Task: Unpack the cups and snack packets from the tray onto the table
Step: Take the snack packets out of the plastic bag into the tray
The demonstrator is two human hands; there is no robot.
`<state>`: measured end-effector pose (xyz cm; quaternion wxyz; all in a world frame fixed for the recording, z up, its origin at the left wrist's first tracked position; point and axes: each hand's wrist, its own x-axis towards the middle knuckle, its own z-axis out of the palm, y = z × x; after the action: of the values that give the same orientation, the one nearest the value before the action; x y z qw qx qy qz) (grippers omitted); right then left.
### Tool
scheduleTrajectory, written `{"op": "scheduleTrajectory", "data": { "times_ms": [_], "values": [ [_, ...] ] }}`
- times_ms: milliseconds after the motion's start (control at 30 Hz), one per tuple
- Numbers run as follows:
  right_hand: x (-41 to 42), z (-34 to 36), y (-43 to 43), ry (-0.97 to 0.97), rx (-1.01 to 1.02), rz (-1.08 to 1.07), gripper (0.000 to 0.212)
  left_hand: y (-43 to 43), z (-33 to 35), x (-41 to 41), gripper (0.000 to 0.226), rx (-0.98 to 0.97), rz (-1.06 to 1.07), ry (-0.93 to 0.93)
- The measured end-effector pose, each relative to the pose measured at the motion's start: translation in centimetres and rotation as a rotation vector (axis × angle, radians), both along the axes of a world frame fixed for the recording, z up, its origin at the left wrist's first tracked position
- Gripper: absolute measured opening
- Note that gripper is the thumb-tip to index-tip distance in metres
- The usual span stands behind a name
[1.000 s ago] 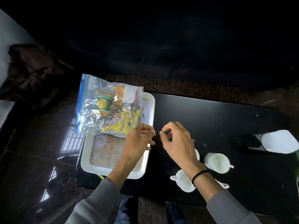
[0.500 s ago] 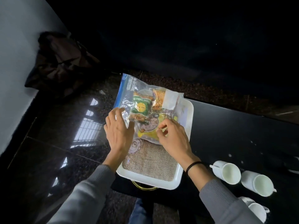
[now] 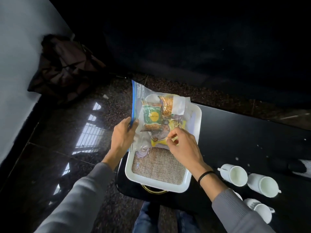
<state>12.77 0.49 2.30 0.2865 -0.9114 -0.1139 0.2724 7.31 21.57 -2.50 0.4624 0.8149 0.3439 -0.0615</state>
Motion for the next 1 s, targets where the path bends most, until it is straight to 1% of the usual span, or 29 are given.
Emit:
{"op": "scheduleTrajectory", "data": {
  "times_ms": [100,200,233,300,367,433,500,733,800,900,1000],
  "values": [
    [-0.3,1.5,0.3,0.041,0.081,-0.003,0.012,-1.9,2.1,-1.3,0.038,-0.116,0.078,-0.086],
    [-0.8,3.4,1.1,0.111,0.221,-0.028,0.021,-4.0,4.5,-2.2,0.034,-0.219,0.140,-0.184],
    [-1.0,4.1,1.3,0.131,0.262,-0.034,0.024,-4.7,5.4,-2.3,0.030,-0.280,0.156,-0.201],
    [-1.4,5.3,1.6,0.147,0.303,-0.030,0.030,-6.1,6.9,-2.3,0.024,-0.487,0.186,-0.224],
    [-1.7,5.9,1.6,0.145,0.312,-0.020,0.038,-7.1,7.9,-2.1,0.029,-0.628,0.225,-0.223],
    [-1.8,6.4,1.1,0.143,0.309,-0.040,0.041,-7.6,8.6,-1.7,0.039,-0.686,0.274,-0.191],
    [-1.7,6.7,0.6,0.132,0.296,-0.059,0.039,-7.8,8.8,-1.4,0.041,-0.713,0.294,-0.178],
    [-1.3,7.4,-1.0,0.107,0.220,-0.064,0.037,-8.7,9.7,-1.2,0.033,-0.714,0.184,-0.207],
    [-1.4,7.5,-1.3,0.086,0.197,-0.054,0.036,-8.9,9.8,-1.1,0.026,-0.683,0.165,-0.208],
    [-1.6,7.5,-1.8,0.037,0.164,-0.029,0.026,-9.2,10.1,-0.9,0.014,-0.680,0.143,-0.200],
    [-1.4,7.5,-2.2,-0.060,0.119,-0.049,0.026,-9.7,10.4,-1.1,0.019,-0.685,0.091,-0.211]
  ]
}}
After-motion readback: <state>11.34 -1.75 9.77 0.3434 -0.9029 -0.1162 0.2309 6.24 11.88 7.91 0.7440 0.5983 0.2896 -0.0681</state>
